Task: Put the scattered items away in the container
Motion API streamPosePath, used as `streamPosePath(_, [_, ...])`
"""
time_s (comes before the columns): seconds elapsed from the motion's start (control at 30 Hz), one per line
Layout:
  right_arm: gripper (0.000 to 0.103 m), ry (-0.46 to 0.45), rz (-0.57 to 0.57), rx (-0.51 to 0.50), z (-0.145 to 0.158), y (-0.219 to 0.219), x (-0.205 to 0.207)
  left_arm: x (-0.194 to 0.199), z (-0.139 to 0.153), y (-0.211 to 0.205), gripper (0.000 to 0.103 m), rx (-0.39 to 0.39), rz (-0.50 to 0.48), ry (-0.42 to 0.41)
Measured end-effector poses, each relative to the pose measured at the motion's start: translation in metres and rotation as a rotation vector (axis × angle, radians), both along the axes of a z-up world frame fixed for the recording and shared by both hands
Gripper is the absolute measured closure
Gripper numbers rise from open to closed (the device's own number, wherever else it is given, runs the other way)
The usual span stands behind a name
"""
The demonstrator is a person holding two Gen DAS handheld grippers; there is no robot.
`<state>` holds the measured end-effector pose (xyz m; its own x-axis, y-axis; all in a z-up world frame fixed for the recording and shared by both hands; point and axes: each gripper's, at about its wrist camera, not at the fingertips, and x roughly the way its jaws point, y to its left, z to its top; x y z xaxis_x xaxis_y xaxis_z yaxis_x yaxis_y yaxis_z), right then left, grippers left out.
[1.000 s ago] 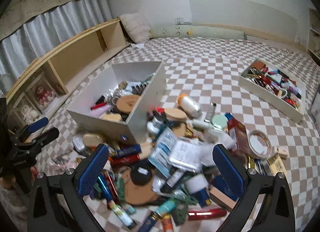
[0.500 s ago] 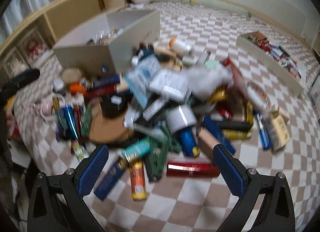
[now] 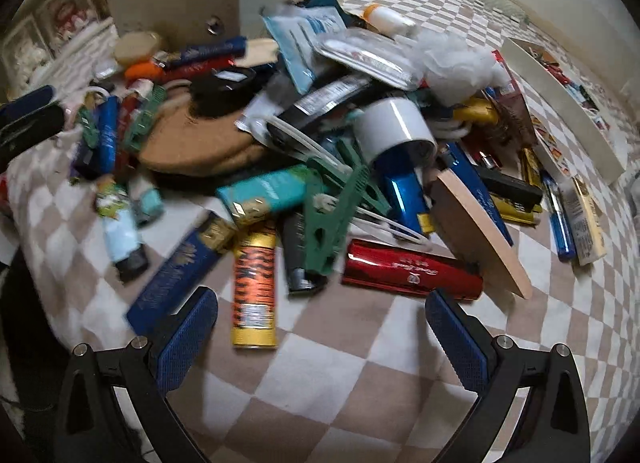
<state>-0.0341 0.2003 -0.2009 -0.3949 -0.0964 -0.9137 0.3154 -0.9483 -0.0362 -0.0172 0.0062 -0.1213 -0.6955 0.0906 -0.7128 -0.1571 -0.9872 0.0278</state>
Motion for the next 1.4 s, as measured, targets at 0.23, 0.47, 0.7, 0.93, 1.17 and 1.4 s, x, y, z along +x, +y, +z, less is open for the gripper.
streamPosePath(0.23, [0.000, -0.030, -0.145, -0.050, 0.001, 0.042, -0.001, 0.007, -0.019, -0.001, 0.000, -0.009, 0.007, -0.038])
streamPosePath(0.47, [0.000, 0.038, -0.059, -0.118, 0.024, 0.020, 0.018, 0.015, -0.029, -0.003, 0.000, 0.009, 0.014, -0.048])
streamPosePath(0.7, [0.000, 0.027, 0.138, -0.061, 0.013, -0.041, 0.030, 0.022, -0.029, 0.001, 0.000, 0.000, -0.002, -0.034])
streamPosePath(0.93, [0.000, 0.014, 0.008, -0.036, 0.013, -0.005, 0.022, 0.024, -0.027, 0.011, 0.000, 0.006, -0.049, -0.022])
streamPosePath(1.17, [0.000, 0.056, -0.038, -0.116, 0.026, 0.012, 0.027, 0.027, -0.030, 0.017, 0.000, 0.023, -0.081, -0.018])
streamPosePath(1.4, [0.000, 0.055, 0.212, 0.014, 0.008, -0.058, 0.044, 0.029, -0.023, 0.007, 0.000, 0.133, -0.143, -0.038])
